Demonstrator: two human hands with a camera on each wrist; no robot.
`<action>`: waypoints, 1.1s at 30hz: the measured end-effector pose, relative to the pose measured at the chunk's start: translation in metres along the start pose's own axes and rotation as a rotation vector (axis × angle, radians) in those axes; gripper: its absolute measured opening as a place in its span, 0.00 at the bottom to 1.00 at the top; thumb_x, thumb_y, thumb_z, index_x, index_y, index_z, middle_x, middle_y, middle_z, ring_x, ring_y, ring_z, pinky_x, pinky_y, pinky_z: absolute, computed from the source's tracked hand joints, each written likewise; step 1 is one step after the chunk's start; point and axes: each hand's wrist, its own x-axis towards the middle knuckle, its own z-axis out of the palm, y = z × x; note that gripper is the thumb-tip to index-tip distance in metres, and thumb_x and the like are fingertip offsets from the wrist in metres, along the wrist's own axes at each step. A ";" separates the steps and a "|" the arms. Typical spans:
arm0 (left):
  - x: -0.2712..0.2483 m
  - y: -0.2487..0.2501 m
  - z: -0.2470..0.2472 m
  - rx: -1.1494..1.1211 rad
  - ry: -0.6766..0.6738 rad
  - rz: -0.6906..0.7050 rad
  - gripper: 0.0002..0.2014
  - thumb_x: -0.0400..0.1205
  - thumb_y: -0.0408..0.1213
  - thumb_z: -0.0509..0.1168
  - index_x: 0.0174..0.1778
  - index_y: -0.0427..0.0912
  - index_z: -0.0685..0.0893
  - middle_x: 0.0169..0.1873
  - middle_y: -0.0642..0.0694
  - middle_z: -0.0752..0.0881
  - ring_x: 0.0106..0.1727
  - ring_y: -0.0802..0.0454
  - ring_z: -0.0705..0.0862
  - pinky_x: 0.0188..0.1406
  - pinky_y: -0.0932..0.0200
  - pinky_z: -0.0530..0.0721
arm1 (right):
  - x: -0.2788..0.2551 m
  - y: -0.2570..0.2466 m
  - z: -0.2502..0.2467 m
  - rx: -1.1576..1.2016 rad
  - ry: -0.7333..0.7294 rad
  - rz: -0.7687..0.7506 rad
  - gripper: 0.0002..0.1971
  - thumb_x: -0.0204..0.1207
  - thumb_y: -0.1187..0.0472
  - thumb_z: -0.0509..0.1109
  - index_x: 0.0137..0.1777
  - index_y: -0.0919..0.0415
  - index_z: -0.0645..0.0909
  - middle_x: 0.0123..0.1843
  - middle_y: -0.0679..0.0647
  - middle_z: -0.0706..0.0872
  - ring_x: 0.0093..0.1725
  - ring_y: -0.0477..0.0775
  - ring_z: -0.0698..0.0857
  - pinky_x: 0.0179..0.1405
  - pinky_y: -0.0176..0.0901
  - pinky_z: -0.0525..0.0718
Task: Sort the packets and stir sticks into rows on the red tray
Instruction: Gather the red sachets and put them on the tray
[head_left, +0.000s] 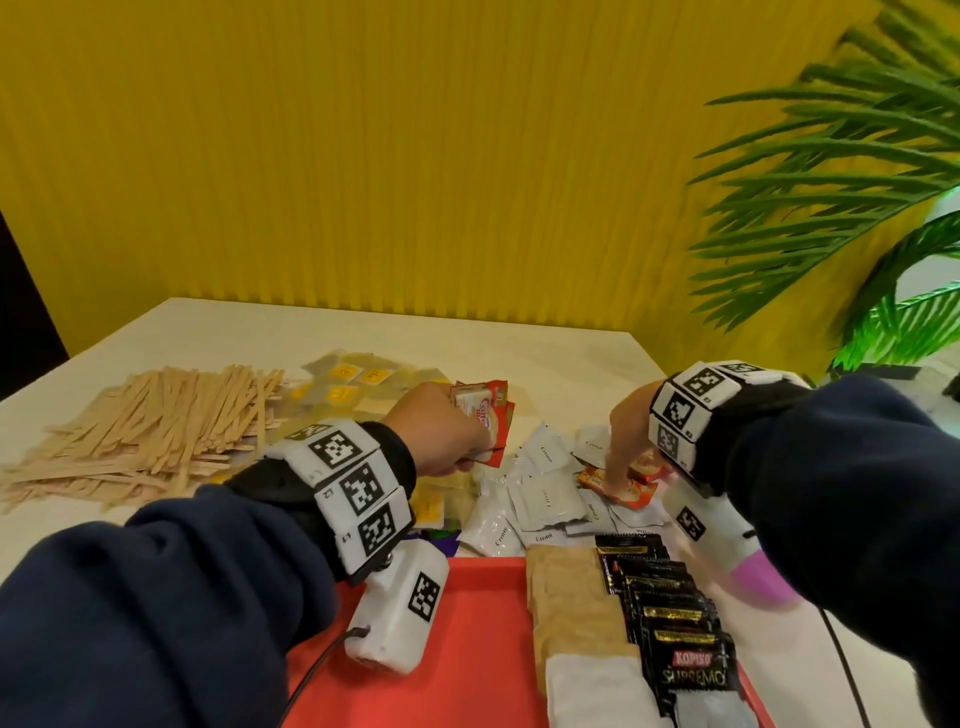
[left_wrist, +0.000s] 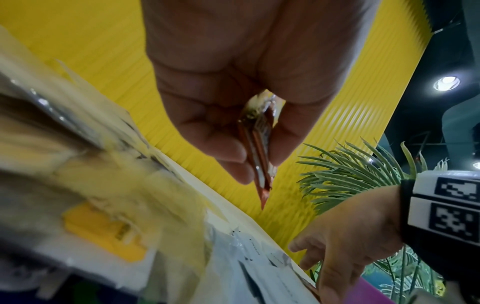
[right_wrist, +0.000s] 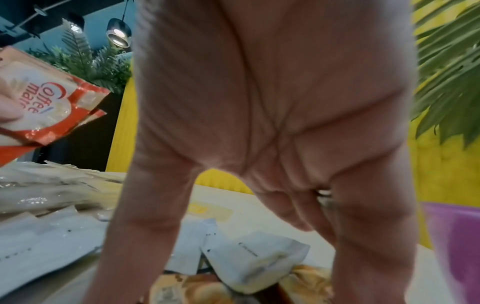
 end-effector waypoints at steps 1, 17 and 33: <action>-0.001 0.000 -0.001 -0.011 -0.004 0.001 0.04 0.77 0.30 0.67 0.40 0.42 0.80 0.34 0.44 0.85 0.29 0.52 0.82 0.21 0.68 0.79 | 0.002 -0.001 0.001 0.004 -0.013 0.001 0.31 0.72 0.46 0.74 0.70 0.62 0.74 0.57 0.54 0.81 0.54 0.55 0.78 0.50 0.39 0.70; -0.010 0.000 -0.010 -0.112 -0.039 0.013 0.04 0.77 0.27 0.63 0.44 0.40 0.78 0.35 0.42 0.83 0.31 0.51 0.83 0.19 0.69 0.78 | 0.012 -0.020 0.010 0.026 -0.015 -0.108 0.30 0.71 0.62 0.75 0.73 0.63 0.70 0.67 0.60 0.80 0.61 0.60 0.81 0.54 0.44 0.82; -0.070 0.020 -0.026 -0.368 -0.078 -0.009 0.10 0.83 0.26 0.59 0.60 0.35 0.76 0.39 0.38 0.86 0.35 0.51 0.88 0.26 0.64 0.85 | -0.113 0.007 -0.008 0.765 0.496 -0.413 0.16 0.73 0.65 0.72 0.58 0.50 0.77 0.55 0.55 0.85 0.51 0.54 0.86 0.50 0.48 0.87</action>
